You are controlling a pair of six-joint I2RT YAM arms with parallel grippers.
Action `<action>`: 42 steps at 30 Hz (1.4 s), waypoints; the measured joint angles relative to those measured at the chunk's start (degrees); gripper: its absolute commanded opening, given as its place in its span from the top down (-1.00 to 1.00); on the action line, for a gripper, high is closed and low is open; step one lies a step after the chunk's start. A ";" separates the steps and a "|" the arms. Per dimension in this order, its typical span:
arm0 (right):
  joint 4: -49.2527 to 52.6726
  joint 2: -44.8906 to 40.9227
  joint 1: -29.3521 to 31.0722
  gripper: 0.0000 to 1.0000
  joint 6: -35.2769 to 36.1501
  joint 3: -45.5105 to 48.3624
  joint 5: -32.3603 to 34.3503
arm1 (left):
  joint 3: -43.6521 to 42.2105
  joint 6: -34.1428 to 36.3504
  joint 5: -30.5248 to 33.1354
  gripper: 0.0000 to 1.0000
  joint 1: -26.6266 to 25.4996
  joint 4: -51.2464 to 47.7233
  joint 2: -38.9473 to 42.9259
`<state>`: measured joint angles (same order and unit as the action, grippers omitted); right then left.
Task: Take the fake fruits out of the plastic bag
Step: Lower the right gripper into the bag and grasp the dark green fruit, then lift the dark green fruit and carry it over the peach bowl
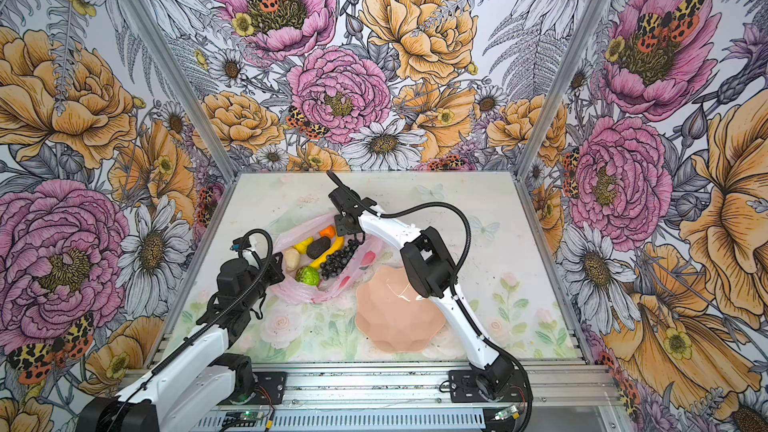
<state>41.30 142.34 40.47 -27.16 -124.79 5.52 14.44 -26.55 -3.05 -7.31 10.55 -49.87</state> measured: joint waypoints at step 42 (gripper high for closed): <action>0.37 -35.23 6.08 0.07 2.14 37.38 -0.39 | 0.00 0.00 0.00 1.00 0.04 0.00 0.02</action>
<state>41.67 107.11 46.54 -25.02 -87.42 5.13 14.44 -26.55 -3.05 -7.27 10.55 -49.84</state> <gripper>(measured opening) 0.473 0.047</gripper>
